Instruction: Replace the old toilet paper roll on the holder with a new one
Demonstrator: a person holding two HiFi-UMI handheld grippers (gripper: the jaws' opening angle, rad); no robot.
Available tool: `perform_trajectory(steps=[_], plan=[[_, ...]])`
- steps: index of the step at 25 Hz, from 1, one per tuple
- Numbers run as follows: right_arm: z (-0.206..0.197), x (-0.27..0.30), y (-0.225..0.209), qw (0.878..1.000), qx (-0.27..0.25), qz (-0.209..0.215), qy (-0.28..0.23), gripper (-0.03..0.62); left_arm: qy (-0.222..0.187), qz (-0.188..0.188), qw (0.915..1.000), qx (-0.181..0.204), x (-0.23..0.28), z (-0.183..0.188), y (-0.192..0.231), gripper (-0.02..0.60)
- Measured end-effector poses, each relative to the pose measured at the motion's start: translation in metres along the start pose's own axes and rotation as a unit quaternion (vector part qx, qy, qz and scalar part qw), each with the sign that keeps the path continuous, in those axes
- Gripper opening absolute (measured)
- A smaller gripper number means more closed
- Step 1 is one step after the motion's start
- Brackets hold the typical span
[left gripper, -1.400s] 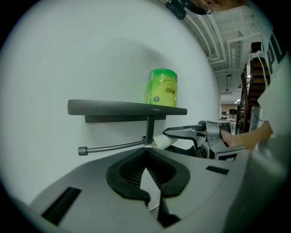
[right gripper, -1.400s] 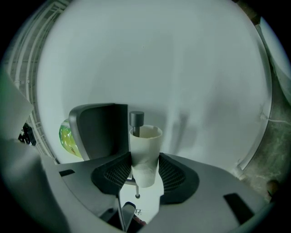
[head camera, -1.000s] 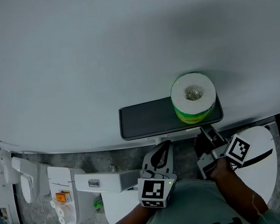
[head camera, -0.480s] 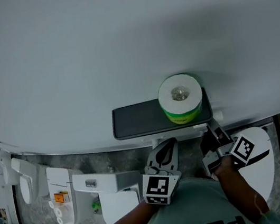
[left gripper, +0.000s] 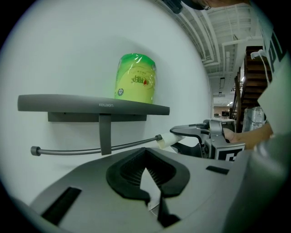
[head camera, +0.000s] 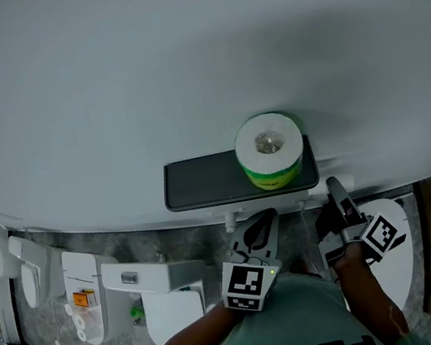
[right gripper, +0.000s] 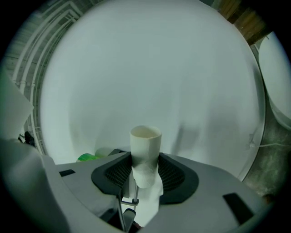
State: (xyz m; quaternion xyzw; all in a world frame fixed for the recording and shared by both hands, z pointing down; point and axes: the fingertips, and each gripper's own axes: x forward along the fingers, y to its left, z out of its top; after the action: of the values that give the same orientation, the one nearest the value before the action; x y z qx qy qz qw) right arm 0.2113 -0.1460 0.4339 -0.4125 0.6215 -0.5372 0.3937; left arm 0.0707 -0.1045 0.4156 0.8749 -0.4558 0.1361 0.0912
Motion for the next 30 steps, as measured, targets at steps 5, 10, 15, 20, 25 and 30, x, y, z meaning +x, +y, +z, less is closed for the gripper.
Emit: perform_trajectory(steps=[5, 10, 15, 20, 25, 30], plan=[[0.005, -0.010, 0.004, 1.000, -0.026, -0.007, -0.012, 0.190, 0.001, -0.011, 0.9999, -0.003, 0.004, -0.002, -0.003, 0.005], [0.001, -0.026, 0.024, 0.995, -0.099, -0.006, -0.014, 0.190, 0.005, -0.017, 0.9998, -0.003, 0.003, -0.004, -0.001, 0.003], [-0.009, -0.036, 0.046, 0.989, -0.144, 0.002, -0.019, 0.190, 0.001, -0.024, 0.9997, 0.000, -0.003, -0.003, 0.005, 0.004], [-0.035, -0.040, 0.073, 0.981, -0.192, 0.008, -0.007, 0.190, -0.011, -0.027, 0.9996, -0.005, -0.017, 0.003, 0.018, 0.003], [-0.077, -0.031, 0.111, 0.961, -0.274, 0.032, 0.030, 0.190, -0.020, -0.019, 0.9996, -0.010, -0.036, 0.004, 0.038, 0.004], [-0.118, -0.016, 0.146, 0.930, -0.359, 0.053, 0.065, 0.190, -0.030, 0.002, 0.9994, -0.015, -0.055, 0.002, 0.064, 0.003]])
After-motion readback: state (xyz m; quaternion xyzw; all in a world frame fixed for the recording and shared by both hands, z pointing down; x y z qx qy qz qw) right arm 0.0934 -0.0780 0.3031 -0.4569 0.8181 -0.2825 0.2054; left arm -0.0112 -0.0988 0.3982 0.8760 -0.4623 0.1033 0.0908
